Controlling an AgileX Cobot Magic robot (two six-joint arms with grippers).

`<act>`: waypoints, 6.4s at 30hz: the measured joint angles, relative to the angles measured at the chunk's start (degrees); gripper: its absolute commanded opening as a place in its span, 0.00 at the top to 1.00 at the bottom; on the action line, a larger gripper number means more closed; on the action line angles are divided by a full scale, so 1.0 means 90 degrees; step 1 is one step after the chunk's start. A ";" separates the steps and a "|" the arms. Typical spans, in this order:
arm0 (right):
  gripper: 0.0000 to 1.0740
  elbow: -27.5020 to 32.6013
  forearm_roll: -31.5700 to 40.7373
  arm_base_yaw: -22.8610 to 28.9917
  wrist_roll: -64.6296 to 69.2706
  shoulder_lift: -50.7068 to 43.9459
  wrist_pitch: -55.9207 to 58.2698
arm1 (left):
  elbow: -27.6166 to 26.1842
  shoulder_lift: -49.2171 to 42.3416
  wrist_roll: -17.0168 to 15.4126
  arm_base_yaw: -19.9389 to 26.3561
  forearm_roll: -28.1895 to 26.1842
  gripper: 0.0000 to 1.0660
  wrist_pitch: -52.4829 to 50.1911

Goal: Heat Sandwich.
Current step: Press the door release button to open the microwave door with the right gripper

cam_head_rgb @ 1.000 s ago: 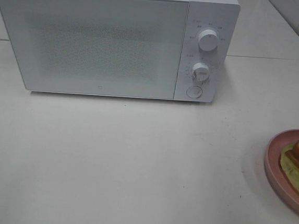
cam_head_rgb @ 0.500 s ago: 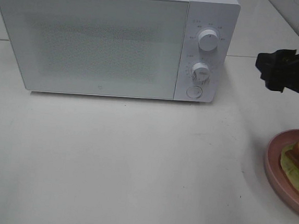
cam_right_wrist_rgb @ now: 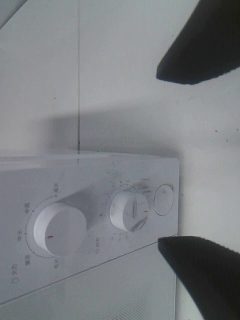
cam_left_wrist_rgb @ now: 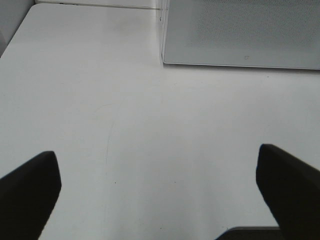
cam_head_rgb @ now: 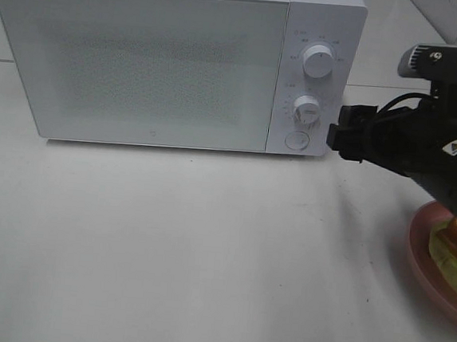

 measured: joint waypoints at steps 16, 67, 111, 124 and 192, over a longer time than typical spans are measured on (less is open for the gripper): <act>0.29 -0.0013 0.0758 0.1432 0.0312 0.1388 -0.1184 | 0.0000 0.0000 0.0000 0.0000 0.0000 0.06 0.0000; 1.00 -0.0019 0.0789 0.1464 1.0409 0.1490 -0.0936 | 0.0000 0.0000 0.0000 0.0000 0.0000 0.06 0.0000; 1.00 -0.1980 -0.0770 0.0006 1.0924 0.3527 -0.0624 | 0.0000 0.0000 0.0000 0.0000 0.0000 0.06 0.0000; 1.00 -0.2527 -0.0891 -0.0286 1.1090 0.3960 -0.0458 | 0.0000 0.0000 0.0000 0.0000 0.0000 0.06 0.0000; 1.00 -0.2744 -0.0541 -0.0204 1.0753 0.4004 -0.0401 | 0.0000 0.0000 0.0000 0.0000 0.0000 0.06 0.0000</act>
